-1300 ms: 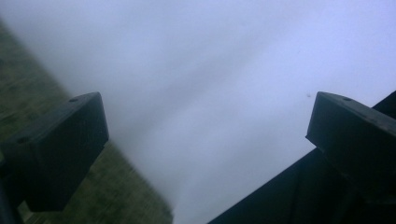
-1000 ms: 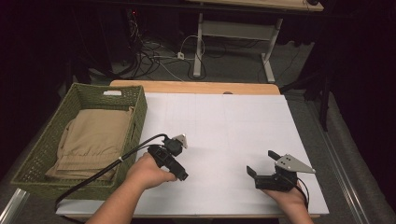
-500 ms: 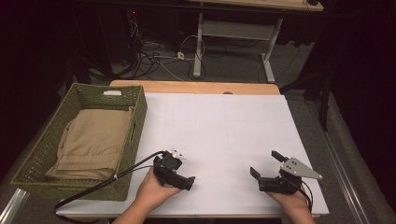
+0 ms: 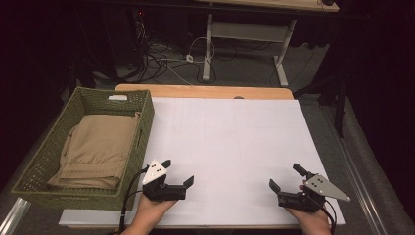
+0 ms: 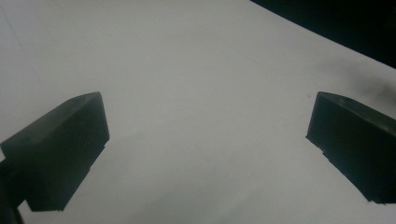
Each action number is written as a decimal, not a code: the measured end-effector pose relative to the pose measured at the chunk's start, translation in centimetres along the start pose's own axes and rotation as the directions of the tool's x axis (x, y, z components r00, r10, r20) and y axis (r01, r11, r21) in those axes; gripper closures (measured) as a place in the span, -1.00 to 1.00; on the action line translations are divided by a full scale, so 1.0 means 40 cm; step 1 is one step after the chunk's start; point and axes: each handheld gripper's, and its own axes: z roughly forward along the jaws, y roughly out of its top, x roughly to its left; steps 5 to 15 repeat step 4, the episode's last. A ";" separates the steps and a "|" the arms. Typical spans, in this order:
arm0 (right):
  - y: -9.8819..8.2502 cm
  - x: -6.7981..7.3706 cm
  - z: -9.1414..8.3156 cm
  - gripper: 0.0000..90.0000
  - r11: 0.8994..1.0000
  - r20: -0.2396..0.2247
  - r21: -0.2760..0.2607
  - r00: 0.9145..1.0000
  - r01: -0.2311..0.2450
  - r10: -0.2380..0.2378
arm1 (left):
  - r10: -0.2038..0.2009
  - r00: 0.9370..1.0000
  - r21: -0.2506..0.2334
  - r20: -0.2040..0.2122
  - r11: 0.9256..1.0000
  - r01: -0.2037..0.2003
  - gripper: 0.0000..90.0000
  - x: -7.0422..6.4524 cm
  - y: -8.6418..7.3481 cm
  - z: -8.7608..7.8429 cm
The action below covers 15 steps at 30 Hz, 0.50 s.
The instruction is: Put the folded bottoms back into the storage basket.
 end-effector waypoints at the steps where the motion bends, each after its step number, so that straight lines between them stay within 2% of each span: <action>1: -0.001 -0.002 -0.003 -0.99 1.000 0.004 -0.001 1.000 -0.004 0.004 | 0.009 1.000 0.004 -0.001 1.000 -0.009 -1.00 -0.003 0.000 0.002; 3: -0.004 -0.003 -0.009 -0.99 1.000 0.014 0.001 1.000 -0.004 0.004 | 0.021 1.000 0.012 0.002 1.000 -0.021 -1.00 -0.006 0.000 0.004; 15: -0.004 -0.004 -0.011 -0.99 1.000 0.019 0.003 1.000 -0.002 0.002 | 0.020 1.000 0.012 0.001 1.000 -0.020 -1.00 -0.006 0.000 0.004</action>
